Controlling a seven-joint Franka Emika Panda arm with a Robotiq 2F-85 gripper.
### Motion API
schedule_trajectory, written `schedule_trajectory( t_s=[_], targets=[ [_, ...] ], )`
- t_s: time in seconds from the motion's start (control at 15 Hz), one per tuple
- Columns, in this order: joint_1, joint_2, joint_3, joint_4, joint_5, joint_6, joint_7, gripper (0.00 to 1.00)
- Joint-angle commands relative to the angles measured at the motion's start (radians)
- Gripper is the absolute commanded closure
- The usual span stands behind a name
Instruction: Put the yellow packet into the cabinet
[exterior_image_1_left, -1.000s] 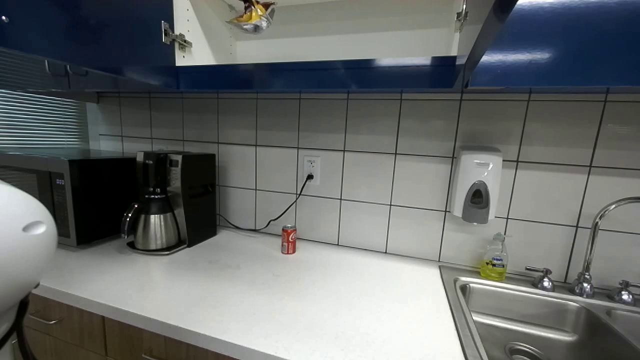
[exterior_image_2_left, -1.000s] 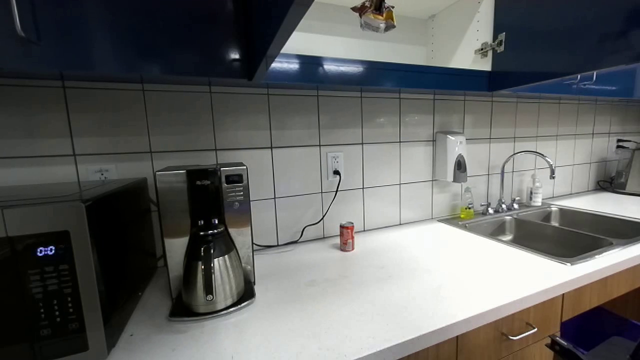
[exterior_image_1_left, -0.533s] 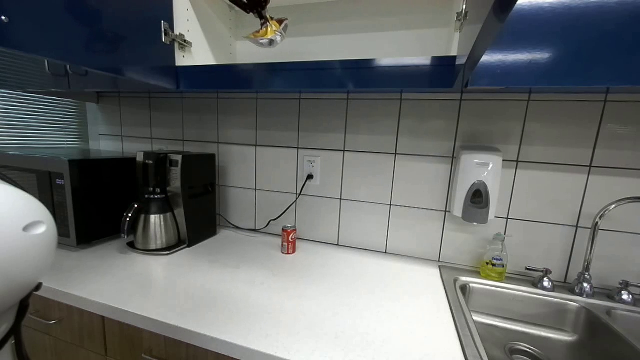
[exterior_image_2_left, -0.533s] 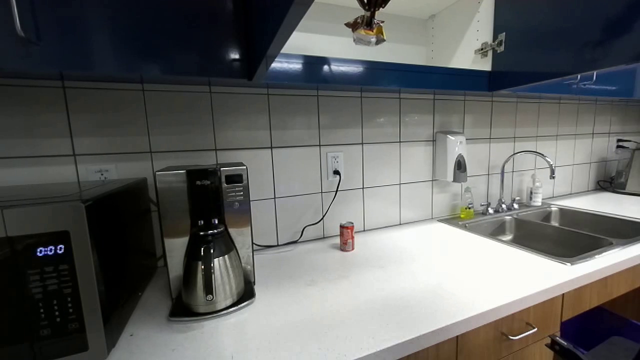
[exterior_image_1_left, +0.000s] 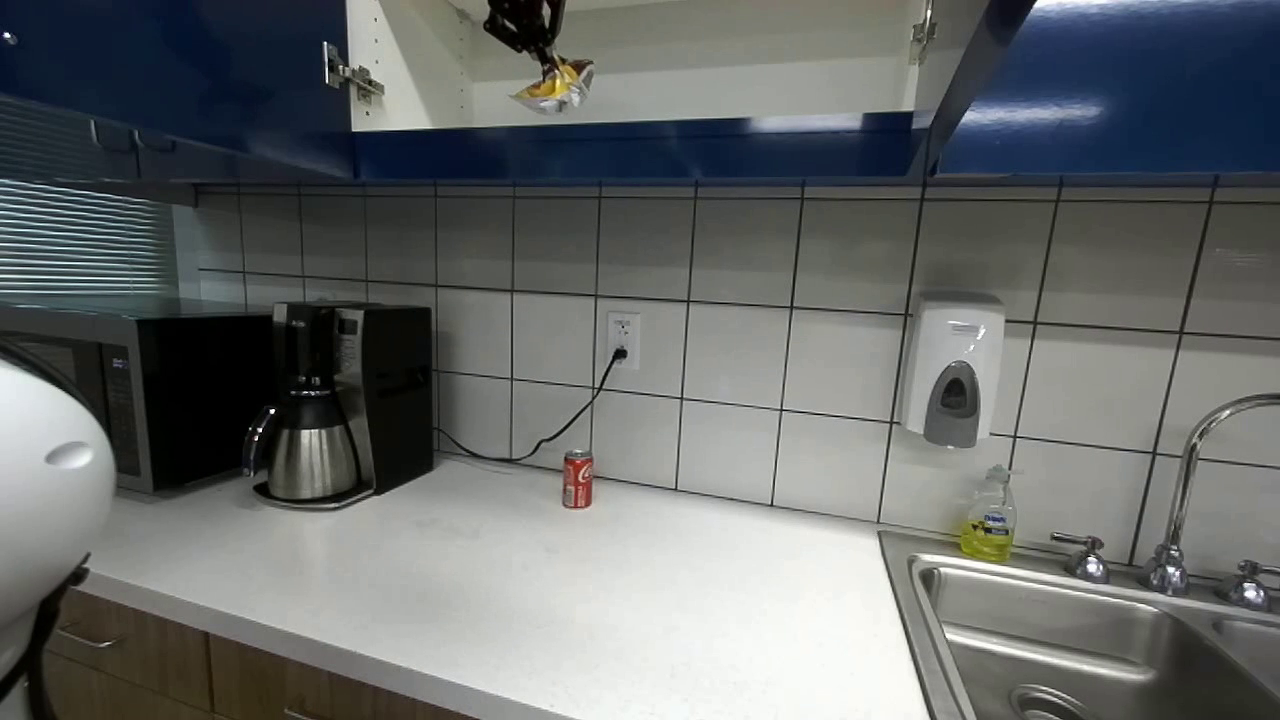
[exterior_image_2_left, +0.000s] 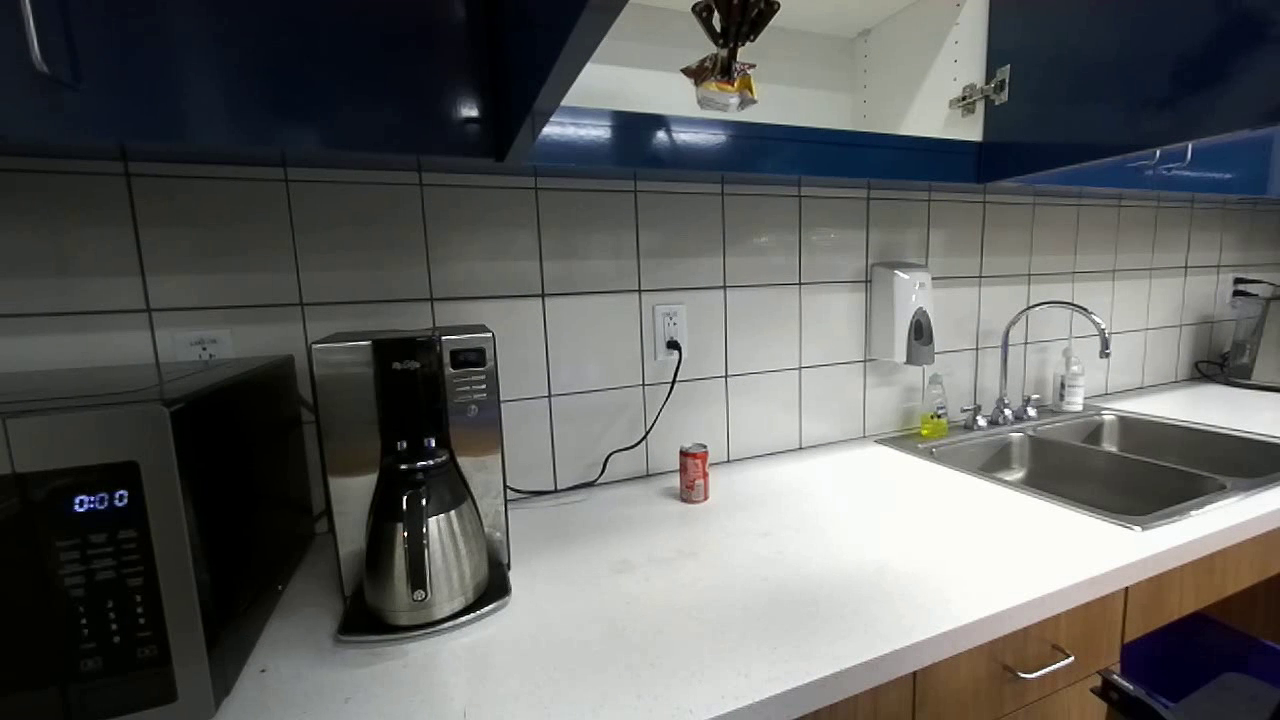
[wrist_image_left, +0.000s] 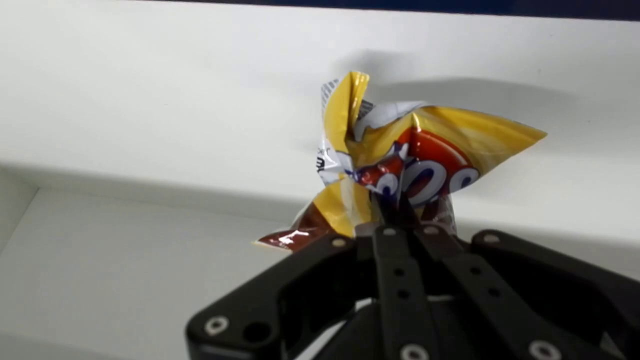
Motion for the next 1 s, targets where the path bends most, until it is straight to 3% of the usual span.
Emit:
schedule_trajectory(
  t_s=[0.0, 0.33, 0.4, 0.53, 0.93],
  targets=[
    [0.006, 0.069, -0.001, 0.089, -0.031, -0.038, 0.027, 1.0],
    [0.01, 0.12, -0.008, 0.118, -0.031, -0.045, 0.036, 1.0],
    [0.011, 0.127, -0.008, 0.125, -0.03, -0.049, 0.039, 0.74],
    [0.012, 0.135, -0.008, 0.137, -0.027, -0.051, 0.043, 0.66],
    [0.012, 0.128, -0.007, 0.153, -0.021, -0.062, 0.05, 0.2]
  ],
)
